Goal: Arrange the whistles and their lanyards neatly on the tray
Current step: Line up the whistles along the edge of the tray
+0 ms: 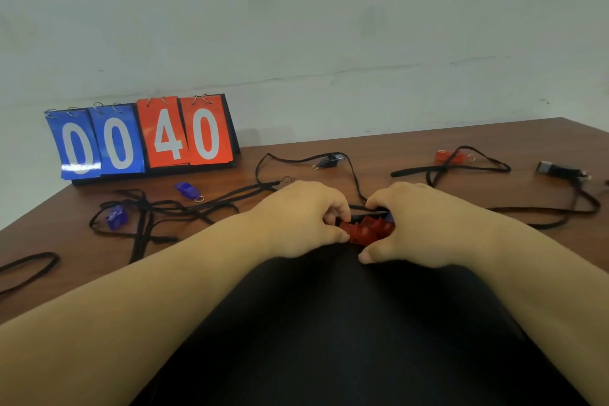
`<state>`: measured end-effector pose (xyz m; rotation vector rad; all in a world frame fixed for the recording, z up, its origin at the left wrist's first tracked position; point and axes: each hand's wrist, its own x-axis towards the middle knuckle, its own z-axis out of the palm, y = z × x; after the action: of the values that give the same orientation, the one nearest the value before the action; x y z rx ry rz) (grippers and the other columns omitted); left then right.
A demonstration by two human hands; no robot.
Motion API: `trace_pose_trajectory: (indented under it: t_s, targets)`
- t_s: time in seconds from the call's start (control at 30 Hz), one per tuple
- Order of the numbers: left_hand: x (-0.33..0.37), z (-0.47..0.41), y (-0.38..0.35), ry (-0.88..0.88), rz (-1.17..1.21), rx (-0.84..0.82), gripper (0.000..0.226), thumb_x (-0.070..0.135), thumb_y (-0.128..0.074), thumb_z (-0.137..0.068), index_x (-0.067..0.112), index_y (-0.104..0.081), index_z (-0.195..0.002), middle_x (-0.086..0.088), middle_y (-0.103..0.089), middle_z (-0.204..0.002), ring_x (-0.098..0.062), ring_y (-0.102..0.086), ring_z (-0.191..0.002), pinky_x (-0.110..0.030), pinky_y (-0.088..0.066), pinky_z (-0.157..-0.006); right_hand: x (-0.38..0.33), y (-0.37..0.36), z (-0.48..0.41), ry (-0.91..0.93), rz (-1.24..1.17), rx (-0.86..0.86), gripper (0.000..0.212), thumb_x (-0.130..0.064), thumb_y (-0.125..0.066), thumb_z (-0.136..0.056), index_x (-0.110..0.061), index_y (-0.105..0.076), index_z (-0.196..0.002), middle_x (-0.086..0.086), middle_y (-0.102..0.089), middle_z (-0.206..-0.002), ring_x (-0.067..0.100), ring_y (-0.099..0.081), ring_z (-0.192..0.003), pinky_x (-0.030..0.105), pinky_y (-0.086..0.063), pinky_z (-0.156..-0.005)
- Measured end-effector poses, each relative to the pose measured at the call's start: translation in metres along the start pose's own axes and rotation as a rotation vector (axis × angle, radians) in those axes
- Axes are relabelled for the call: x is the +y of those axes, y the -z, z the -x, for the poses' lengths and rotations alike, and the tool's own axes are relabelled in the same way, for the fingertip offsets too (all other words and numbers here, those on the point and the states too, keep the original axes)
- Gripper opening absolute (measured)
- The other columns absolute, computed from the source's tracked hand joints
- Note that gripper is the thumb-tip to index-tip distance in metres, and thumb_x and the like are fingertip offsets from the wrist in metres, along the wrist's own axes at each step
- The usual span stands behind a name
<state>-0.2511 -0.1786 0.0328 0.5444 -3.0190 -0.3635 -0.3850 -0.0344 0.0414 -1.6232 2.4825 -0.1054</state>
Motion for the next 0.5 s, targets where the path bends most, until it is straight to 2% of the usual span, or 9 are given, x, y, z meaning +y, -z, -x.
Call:
trace_pose_trajectory:
  t_s: [0.1,0.23,0.33,0.5]
  targets:
    - [0.001,-0.004,-0.003,-0.004,-0.046,0.043,0.028,0.048,-0.071,-0.091,0.039,-0.068,-0.118,0.012,-0.054,-0.109,-0.009,-0.053,-0.103,-0.032,-0.047,-0.092,0.003,0.0,-0.004,0.004,0.007,-0.013,0.071,-0.071,-0.072,-0.074,-0.03,-0.059,-0.131,-0.008,-0.06,-0.113,0.015,-0.058,-0.102,0.038,-0.053,-0.094]
    - [0.002,-0.006,-0.009,0.005,-0.047,0.077,0.032,0.05,-0.072,-0.09,0.041,-0.066,-0.119,0.011,-0.051,-0.122,-0.012,-0.048,-0.118,-0.039,-0.044,-0.105,0.008,-0.002,-0.009,0.001,-0.004,0.005,0.064,-0.065,-0.072,-0.079,-0.031,-0.06,-0.132,-0.008,-0.06,-0.114,0.015,-0.058,-0.102,0.035,-0.053,-0.092]
    - [0.002,-0.006,-0.012,0.016,-0.037,0.08,0.034,0.049,-0.071,-0.09,0.041,-0.063,-0.122,0.012,-0.051,-0.128,-0.011,-0.048,-0.122,-0.04,-0.044,-0.109,0.011,-0.004,-0.013,0.005,-0.015,0.025,0.06,-0.064,-0.073,-0.079,-0.032,-0.062,-0.128,-0.009,-0.06,-0.111,0.014,-0.058,-0.099,0.036,-0.054,-0.091]
    - [-0.001,-0.005,-0.011,0.019,-0.056,0.082,0.038,0.05,-0.071,-0.09,0.04,-0.061,-0.126,0.013,-0.053,-0.127,-0.009,-0.05,-0.118,-0.036,-0.045,-0.106,0.011,-0.004,-0.013,0.015,-0.029,0.025,0.061,-0.063,-0.074,-0.078,-0.031,-0.061,-0.129,-0.008,-0.061,-0.114,0.015,-0.058,-0.102,0.036,-0.053,-0.093]
